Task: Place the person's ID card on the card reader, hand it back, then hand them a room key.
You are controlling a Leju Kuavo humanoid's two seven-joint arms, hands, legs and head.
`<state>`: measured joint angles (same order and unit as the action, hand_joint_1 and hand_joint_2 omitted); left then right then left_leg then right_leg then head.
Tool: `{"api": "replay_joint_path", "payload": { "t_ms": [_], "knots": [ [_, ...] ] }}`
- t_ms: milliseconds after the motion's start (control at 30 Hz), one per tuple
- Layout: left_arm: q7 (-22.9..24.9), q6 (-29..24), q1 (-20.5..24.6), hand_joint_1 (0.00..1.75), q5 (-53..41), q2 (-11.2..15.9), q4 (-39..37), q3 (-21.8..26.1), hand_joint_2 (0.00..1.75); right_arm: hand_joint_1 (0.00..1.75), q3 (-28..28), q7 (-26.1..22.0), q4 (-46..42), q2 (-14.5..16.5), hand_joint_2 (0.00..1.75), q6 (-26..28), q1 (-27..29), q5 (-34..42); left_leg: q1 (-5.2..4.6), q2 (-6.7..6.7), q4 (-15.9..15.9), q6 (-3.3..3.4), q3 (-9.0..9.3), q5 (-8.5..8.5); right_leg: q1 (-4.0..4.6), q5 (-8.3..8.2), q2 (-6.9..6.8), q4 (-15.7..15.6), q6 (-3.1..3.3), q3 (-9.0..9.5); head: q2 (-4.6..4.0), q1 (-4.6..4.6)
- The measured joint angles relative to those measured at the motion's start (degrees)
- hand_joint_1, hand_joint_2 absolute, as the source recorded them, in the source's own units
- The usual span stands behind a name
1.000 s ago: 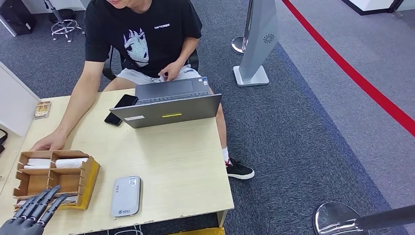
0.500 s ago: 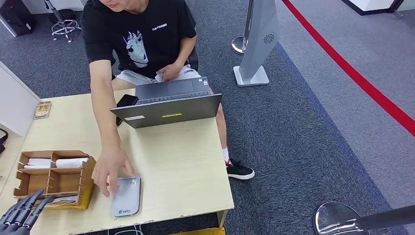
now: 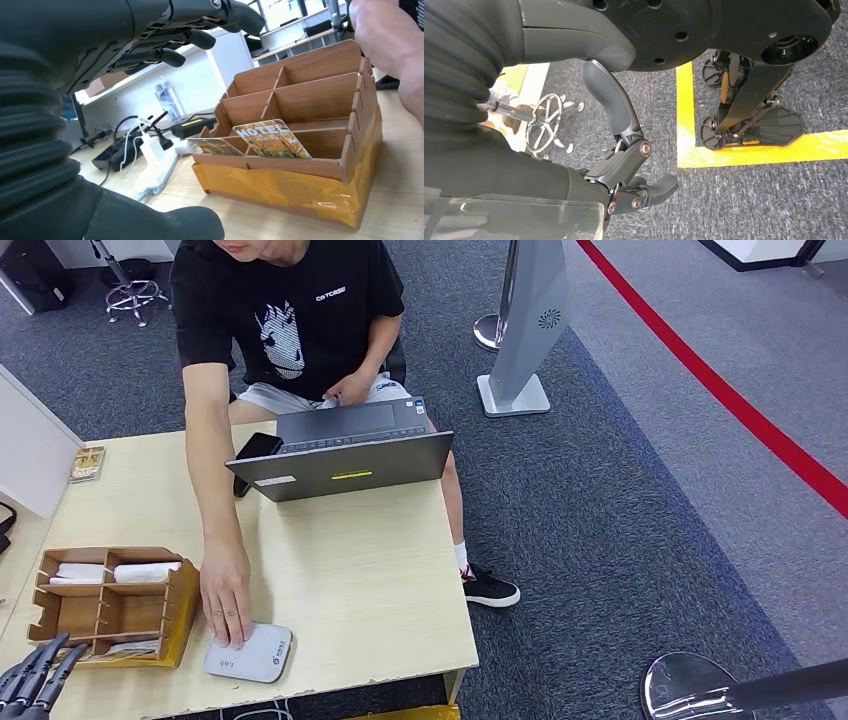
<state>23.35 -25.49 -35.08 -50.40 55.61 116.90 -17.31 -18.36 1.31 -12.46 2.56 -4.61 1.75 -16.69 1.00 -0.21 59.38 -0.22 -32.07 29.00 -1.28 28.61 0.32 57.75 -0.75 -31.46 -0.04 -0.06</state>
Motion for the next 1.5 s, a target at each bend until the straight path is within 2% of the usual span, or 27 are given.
{"api": "replay_joint_path", "payload": {
  "t_ms": [233,533,733,900,1167,1500],
  "knots": [
    [-0.35,-0.15,0.78,0.00,-0.65,-0.67,-0.67,0.02,1.75,0.00,0.00,-0.02,0.00,0.02,1.75,0.00,-0.02,-0.06,0.00,-0.01,0.00,0.00,0.00,0.00,0.00,0.00,-0.02,0.00,0.00,0.00,0.00,-0.01],
    [-4.83,-0.94,2.92,0.00,-1.57,-2.08,-2.19,0.65,1.75,0.00,0.00,-0.44,0.00,0.02,1.75,-0.03,-0.06,-0.18,0.00,-0.02,0.00,0.00,0.00,0.00,0.00,0.00,-0.05,0.00,0.00,0.00,0.00,0.00],
    [-11.53,2.17,8.03,0.00,-0.04,-4.03,-5.21,0.70,1.75,0.00,0.04,-0.74,0.00,0.02,1.75,-0.11,-0.36,-1.20,0.00,-0.07,0.00,0.00,0.01,-0.01,0.00,0.00,-0.12,0.00,0.00,0.04,0.00,0.00],
    [-14.75,5.49,11.46,0.00,0.67,-6.30,-7.76,0.72,1.75,0.00,0.30,-1.07,0.02,0.02,1.75,-0.10,-0.61,-1.49,0.00,-0.06,0.00,0.00,0.02,-0.01,0.00,-0.01,-0.11,0.00,0.00,0.04,0.00,0.01],
    [-15.87,7.19,13.19,0.00,1.39,-8.57,-10.56,0.91,1.75,0.00,0.63,-1.22,0.04,0.02,1.75,0.01,-0.81,-1.91,0.00,-0.06,0.00,-0.01,0.00,-0.01,0.00,0.01,-0.10,0.00,0.00,0.02,0.00,-0.01],
    [-16.21,6.83,13.50,0.00,0.80,-9.52,-12.11,1.54,1.75,0.00,0.63,-1.22,0.04,0.00,1.75,0.09,-0.95,-1.91,0.00,-0.05,0.00,0.00,0.01,-0.01,0.00,0.01,-0.10,0.00,0.00,0.02,0.00,0.01]
  ]
}}
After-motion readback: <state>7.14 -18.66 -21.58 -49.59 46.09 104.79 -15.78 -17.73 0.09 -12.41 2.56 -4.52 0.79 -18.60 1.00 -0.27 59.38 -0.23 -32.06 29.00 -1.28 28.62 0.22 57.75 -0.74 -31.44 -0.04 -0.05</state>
